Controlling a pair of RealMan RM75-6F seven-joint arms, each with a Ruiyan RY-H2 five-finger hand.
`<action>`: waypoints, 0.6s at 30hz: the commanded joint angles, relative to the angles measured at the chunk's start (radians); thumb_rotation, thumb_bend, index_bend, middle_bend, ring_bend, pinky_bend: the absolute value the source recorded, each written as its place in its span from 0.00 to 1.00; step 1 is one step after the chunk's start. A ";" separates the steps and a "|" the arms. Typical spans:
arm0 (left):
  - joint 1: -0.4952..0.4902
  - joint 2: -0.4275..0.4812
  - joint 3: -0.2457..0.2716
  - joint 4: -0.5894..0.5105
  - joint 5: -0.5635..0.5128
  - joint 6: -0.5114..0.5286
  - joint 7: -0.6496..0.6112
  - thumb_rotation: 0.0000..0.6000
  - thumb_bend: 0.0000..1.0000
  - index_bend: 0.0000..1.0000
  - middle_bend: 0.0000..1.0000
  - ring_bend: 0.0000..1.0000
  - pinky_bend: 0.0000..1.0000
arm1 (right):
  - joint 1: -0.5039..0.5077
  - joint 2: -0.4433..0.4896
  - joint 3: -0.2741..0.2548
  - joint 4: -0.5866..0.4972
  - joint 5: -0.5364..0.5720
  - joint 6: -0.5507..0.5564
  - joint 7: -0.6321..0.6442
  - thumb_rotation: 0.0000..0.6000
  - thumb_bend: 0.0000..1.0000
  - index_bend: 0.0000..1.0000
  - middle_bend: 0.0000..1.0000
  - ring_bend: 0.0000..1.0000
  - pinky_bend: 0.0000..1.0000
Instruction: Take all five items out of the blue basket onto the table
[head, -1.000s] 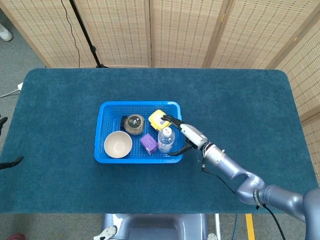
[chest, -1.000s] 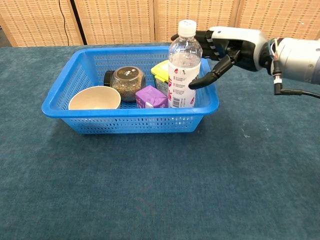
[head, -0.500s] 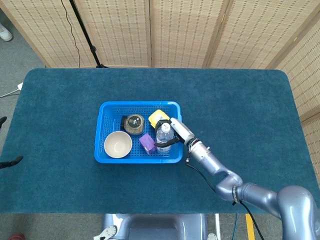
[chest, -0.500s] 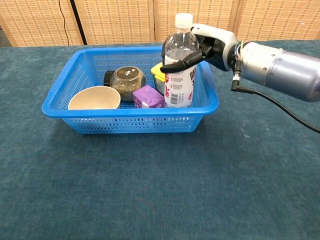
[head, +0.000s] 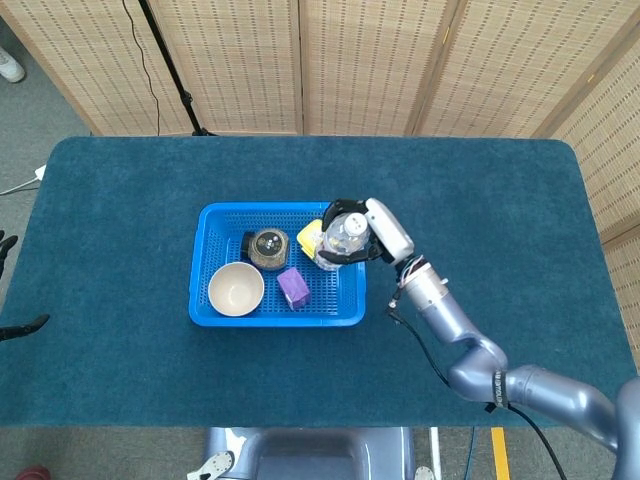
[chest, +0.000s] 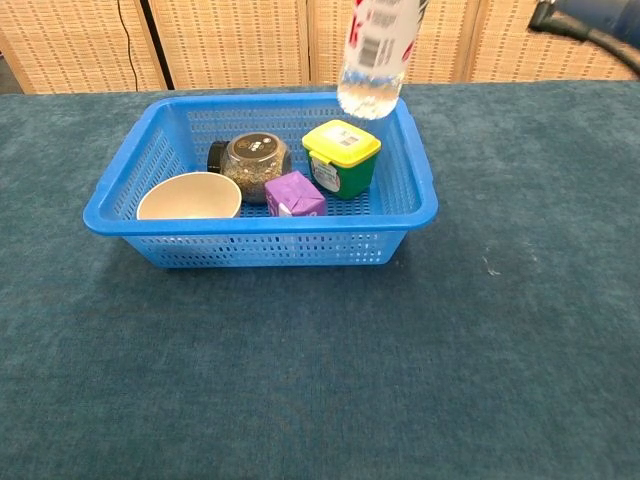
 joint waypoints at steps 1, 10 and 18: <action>0.004 0.002 0.005 -0.004 0.010 0.004 -0.005 1.00 0.00 0.00 0.00 0.00 0.00 | -0.044 0.104 0.047 -0.068 0.050 0.020 -0.061 1.00 0.25 0.60 0.63 0.53 0.60; 0.008 -0.003 0.017 -0.008 0.032 0.008 0.002 1.00 0.00 0.00 0.00 0.00 0.00 | -0.106 0.194 -0.009 -0.023 0.098 -0.047 -0.074 1.00 0.25 0.60 0.63 0.53 0.60; -0.002 -0.014 0.021 0.002 0.020 -0.018 0.014 1.00 0.00 0.00 0.00 0.00 0.00 | -0.119 0.113 -0.116 0.137 0.054 -0.103 -0.025 1.00 0.22 0.54 0.57 0.44 0.56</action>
